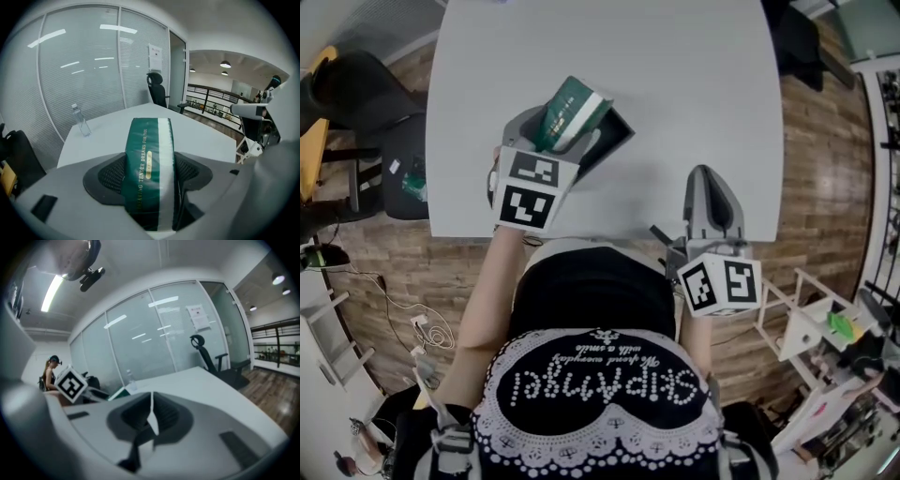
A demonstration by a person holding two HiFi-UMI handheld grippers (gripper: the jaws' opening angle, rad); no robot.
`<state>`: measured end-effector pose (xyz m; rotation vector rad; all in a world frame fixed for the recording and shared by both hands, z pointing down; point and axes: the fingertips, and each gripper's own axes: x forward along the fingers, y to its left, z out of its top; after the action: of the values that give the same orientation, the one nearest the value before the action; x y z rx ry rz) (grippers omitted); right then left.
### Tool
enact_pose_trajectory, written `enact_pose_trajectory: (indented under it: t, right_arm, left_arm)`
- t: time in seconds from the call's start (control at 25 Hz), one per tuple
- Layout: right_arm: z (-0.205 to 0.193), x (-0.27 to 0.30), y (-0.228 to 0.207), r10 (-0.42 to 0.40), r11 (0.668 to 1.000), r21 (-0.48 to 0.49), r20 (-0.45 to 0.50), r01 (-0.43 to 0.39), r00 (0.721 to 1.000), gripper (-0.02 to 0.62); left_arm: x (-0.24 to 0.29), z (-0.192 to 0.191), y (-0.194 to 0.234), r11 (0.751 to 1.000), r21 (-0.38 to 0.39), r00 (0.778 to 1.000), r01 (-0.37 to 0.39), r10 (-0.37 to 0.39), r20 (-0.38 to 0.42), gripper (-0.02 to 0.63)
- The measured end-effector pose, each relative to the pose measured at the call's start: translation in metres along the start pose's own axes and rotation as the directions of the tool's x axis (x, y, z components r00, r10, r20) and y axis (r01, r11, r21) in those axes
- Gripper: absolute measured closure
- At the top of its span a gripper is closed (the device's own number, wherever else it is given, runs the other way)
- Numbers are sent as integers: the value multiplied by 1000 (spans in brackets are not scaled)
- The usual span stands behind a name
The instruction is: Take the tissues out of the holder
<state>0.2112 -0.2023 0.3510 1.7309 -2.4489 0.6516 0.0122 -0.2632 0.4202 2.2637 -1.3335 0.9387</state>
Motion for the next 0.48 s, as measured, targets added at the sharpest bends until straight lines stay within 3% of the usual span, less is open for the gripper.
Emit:
enact_pose_trajectory:
  t: [0.32, 0.48]
  right_arm:
    - [4, -5, 7, -1, 1000, -15, 18, 1, 1000, 560]
    - [9, -10, 11, -8, 999, -34, 26, 9, 1000, 560]
  left_arm:
    - [-34, 32, 17, 998, -49, 988, -30, 37, 149, 272]
    - [-54, 46, 19, 997, -69, 971, -31, 46, 235, 272]
